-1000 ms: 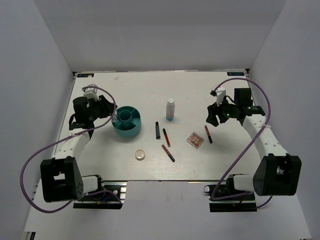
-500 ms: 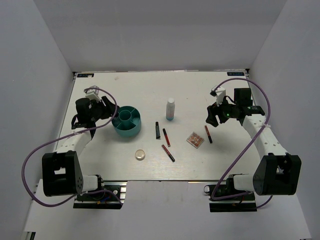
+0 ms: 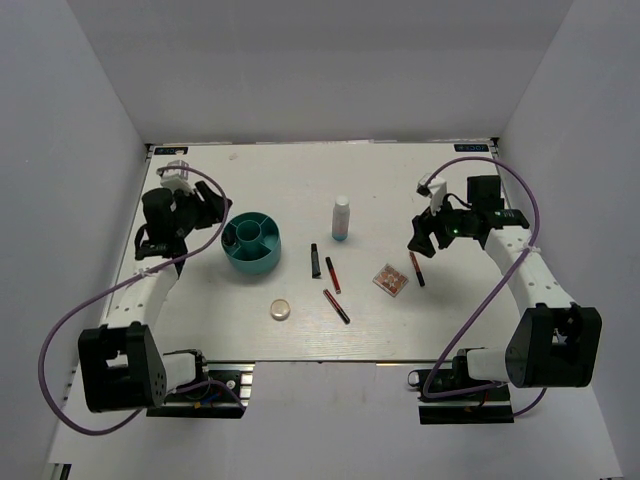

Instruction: Organize the makeup

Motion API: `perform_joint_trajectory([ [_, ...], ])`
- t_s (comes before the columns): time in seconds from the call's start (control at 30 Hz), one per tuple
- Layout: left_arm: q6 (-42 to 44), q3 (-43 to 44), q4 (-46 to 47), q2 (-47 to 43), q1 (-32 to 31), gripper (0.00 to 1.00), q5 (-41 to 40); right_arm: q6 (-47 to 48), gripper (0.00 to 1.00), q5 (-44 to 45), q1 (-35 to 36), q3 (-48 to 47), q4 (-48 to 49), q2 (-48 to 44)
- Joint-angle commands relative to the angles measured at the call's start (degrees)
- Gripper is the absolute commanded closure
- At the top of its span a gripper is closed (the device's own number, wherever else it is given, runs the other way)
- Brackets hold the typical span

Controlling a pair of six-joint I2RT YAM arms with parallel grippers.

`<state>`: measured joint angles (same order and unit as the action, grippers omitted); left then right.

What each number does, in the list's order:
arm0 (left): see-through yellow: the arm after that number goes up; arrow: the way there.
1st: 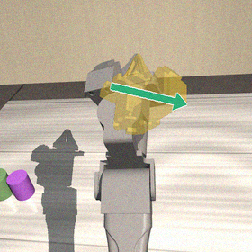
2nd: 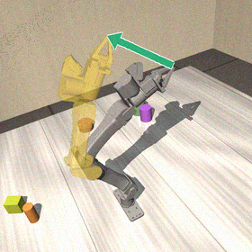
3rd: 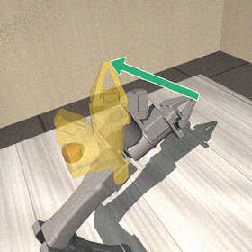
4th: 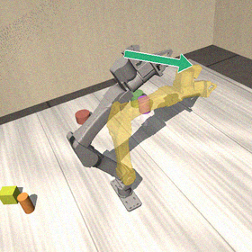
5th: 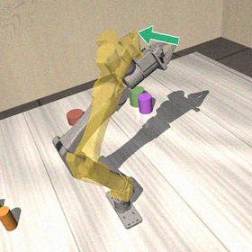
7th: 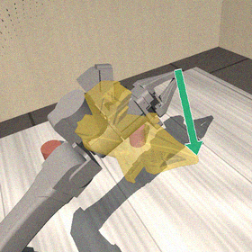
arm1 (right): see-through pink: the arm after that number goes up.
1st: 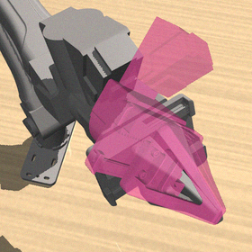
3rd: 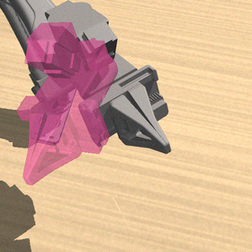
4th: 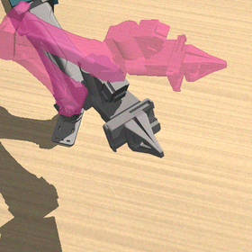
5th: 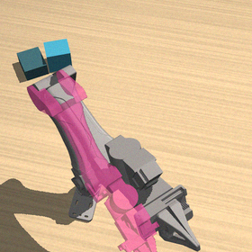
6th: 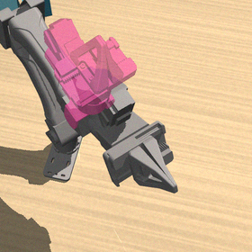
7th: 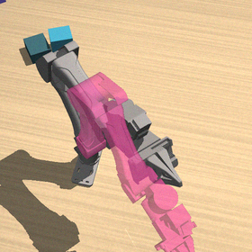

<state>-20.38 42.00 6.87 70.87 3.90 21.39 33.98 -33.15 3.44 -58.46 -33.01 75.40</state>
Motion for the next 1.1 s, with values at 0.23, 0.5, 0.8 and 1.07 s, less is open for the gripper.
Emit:
perform_joint_trajectory([
  [0.23, -3.1, 5.1, -14.7, -14.6, -0.3, 0.76, 5.2, 1.2, 0.32, -10.5, 4.3, -7.1, 6.9, 6.7],
  [0.5, -6.4, -4.2, -25.6, -27.0, -0.3, 0.30, 9.0, -6.6, 0.19, 1.1, 15.7, -14.6, 11.9, 17.4],
  [0.8, -7.4, -6.1, -31.1, -32.9, -0.3, 0.27, 7.9, -10.6, 0.11, 12.9, 22.3, -20.2, 19.2, 26.0],
  [1.07, -8.0, -7.0, -30.4, -32.4, -0.3, 0.27, 8.2, -10.5, 0.11, 14.7, 25.2, -25.2, 19.8, 31.1],
])
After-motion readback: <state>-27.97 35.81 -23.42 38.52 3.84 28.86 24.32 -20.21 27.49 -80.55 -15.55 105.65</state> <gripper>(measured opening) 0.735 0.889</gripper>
